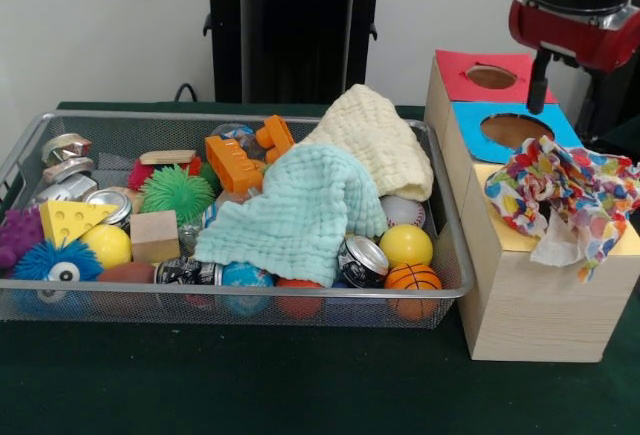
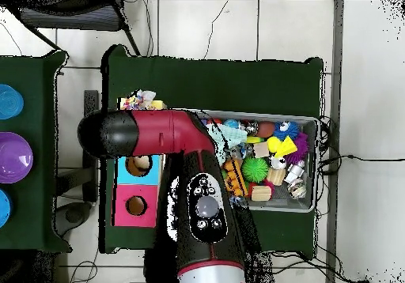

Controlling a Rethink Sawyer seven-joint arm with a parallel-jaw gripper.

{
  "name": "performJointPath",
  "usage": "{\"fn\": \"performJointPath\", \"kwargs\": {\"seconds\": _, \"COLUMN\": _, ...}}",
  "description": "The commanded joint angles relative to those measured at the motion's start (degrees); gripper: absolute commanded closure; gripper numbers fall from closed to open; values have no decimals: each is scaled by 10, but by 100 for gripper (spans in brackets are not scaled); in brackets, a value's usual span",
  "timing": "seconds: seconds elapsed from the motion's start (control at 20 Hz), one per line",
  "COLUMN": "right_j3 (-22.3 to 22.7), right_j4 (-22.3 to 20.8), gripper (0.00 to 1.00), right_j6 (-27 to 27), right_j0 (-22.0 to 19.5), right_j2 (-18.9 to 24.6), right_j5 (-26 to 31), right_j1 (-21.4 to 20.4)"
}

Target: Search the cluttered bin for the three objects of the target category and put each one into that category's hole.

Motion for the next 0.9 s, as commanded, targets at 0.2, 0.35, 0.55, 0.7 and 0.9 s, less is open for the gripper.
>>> {"fn": "performJointPath", "kwargs": {"seconds": 0.2, "right_j3": 1, "right_j4": -32, "gripper": 0, "right_j6": -11, "right_j0": -8, "right_j2": -7, "right_j5": 67, "right_j1": 4}}
{"fn": "performJointPath", "kwargs": {"seconds": 0.35, "right_j3": -6, "right_j4": -44, "gripper": 0, "right_j6": -18, "right_j0": -8, "right_j2": -8, "right_j5": 50, "right_j1": 4}}
{"fn": "performJointPath", "kwargs": {"seconds": 0.55, "right_j3": 6, "right_j4": -51, "gripper": 100, "right_j6": -1, "right_j0": -5, "right_j2": -8, "right_j5": -23, "right_j1": 2}}
{"fn": "performJointPath", "kwargs": {"seconds": 0.7, "right_j3": -1, "right_j4": -48, "gripper": 100, "right_j6": 25, "right_j0": 2, "right_j2": -16, "right_j5": -49, "right_j1": 8}}
{"fn": "performJointPath", "kwargs": {"seconds": 0.9, "right_j3": 5, "right_j4": -36, "gripper": 100, "right_j6": 60, "right_j0": 18, "right_j2": -28, "right_j5": -68, "right_j1": 9}}
